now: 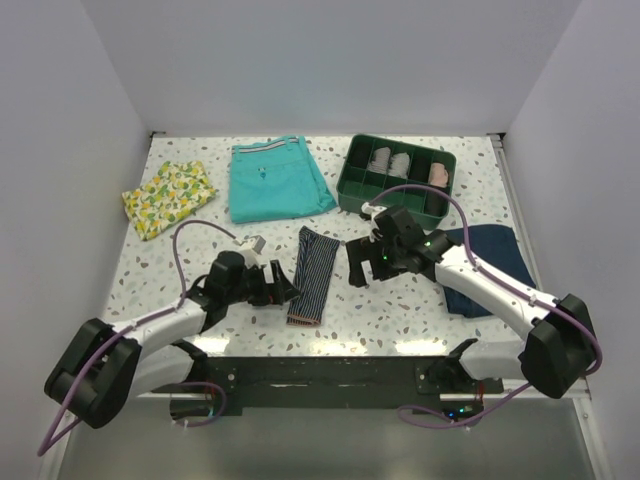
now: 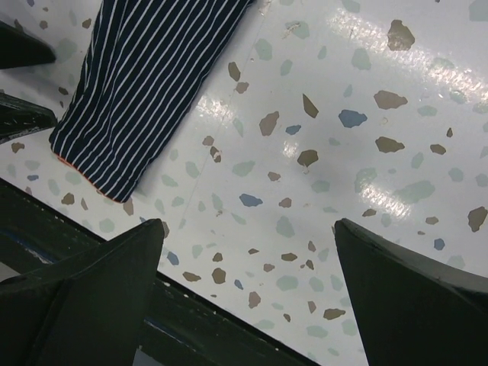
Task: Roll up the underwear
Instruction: Roll the underwear to the center of the board.
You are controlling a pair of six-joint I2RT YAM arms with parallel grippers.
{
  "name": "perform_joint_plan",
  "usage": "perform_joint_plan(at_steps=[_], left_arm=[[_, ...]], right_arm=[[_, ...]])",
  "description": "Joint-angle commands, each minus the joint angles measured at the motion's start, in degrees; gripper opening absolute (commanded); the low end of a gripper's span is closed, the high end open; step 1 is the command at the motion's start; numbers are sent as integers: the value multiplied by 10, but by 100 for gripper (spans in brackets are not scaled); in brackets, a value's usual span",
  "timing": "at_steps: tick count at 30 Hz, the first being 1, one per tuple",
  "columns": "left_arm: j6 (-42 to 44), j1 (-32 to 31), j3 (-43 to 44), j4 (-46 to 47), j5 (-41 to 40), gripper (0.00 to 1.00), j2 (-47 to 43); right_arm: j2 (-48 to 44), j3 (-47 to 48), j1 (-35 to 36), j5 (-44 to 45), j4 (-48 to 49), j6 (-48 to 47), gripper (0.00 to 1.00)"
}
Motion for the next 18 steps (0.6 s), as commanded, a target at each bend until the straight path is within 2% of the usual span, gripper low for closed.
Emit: perform_joint_plan(at_steps=[1,5,9,15,18], left_arm=[[21,0,-34,-64,-13,88,47],[11,-5,-54,-21,21,78,74],[-12,-9,-77,26,40,72,81],[0,-13,-59,-1,43,63,101],[6,-18,-65,-13,44,63,105]], right_arm=[[-10,1,2,-19,26,36,99],[-18,-22,2,-45,25,35,98],[-2,-11,5,-55,-5,-11,98],[4,11,32,-20,-19,-40,99],[18,31,58,2,-24,-41,99]])
